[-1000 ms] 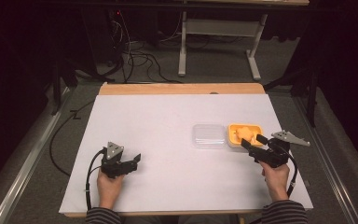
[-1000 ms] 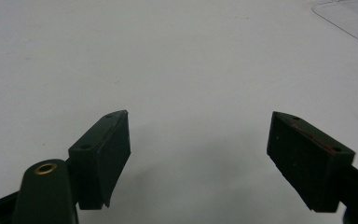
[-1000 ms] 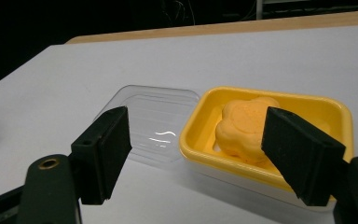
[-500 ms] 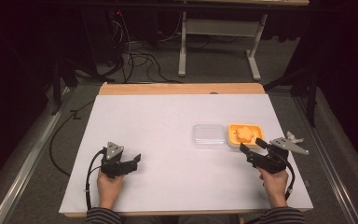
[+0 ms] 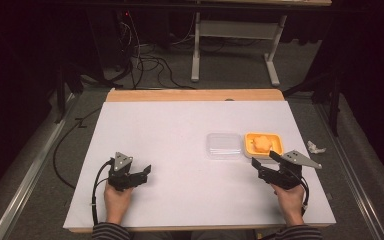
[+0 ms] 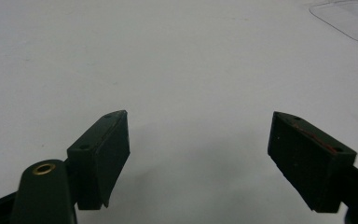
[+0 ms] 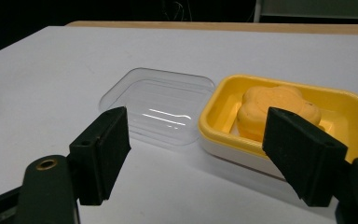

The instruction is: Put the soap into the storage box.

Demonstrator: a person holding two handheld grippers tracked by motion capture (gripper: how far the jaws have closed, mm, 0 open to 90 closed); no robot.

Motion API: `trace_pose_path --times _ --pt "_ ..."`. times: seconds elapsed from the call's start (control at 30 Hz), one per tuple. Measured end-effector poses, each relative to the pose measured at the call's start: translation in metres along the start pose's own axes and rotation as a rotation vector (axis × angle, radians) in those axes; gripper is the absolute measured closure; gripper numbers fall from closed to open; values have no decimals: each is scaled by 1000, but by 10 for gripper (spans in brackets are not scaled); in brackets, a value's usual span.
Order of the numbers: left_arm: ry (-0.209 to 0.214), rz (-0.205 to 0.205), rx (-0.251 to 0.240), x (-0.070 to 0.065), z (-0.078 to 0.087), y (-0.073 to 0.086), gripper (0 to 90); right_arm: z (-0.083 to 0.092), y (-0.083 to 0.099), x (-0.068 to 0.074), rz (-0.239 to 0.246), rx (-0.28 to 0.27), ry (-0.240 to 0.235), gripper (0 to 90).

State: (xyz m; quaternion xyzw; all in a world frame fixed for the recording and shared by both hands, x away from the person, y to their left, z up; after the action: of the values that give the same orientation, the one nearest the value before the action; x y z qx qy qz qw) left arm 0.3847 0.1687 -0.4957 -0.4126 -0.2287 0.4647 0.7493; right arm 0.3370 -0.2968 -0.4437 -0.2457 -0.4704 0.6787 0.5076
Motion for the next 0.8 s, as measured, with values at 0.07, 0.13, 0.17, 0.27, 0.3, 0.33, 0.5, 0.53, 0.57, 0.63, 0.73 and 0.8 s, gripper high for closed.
trace_pose_path --times 0.07,0.13,0.17,0.27,0.3,0.33,0.5,0.53,0.57,0.63,0.73,0.8 --pt "1 0 0 0 0 0 213 -2 2 2 16 7 -3 231" --pt "1 0 -1 0 0 0 212 -3 3 4 20 11 -4 231" --pt "0 0 -1 0 0 0 213 -4 3 5 26 17 -4 231" --pt "0 0 -2 0 0 0 212 -7 4 9 34 35 -7 232" --pt "0 0 -2 0 0 0 212 -8 5 9 40 42 -9 232" --pt "0 0 -1 0 0 0 212 -9 5 11 38 49 -12 233" --pt "0 1 -5 0 0 0 212 -14 9 15 41 74 -19 240" --pt "1 1 -4 0 0 0 212 -15 9 16 50 79 -22 242" --pt "1 1 -3 0 0 0 212 -16 9 17 42 83 -23 243" --pt "0 1 -4 0 0 0 212 -18 10 19 53 95 -28 246" --pt "0 2 -4 0 0 0 212 -21 12 22 57 104 -29 246" --pt "0 3 -4 0 0 0 212 -23 13 23 64 114 -30 247"
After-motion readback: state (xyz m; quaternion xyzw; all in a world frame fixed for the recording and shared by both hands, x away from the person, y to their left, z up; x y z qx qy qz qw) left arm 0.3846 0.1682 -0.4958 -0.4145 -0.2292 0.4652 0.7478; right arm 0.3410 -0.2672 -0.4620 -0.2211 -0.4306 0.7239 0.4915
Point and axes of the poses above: each handheld gripper's, and its own axes: z roughly backward along the jaws, y roughly out of its underside, x roughly to its left, the point moved 2 cm from there along -z, roughly forward along the jaws, and after that the axes turned 2 degrees about -y, right-handed, at the moved point
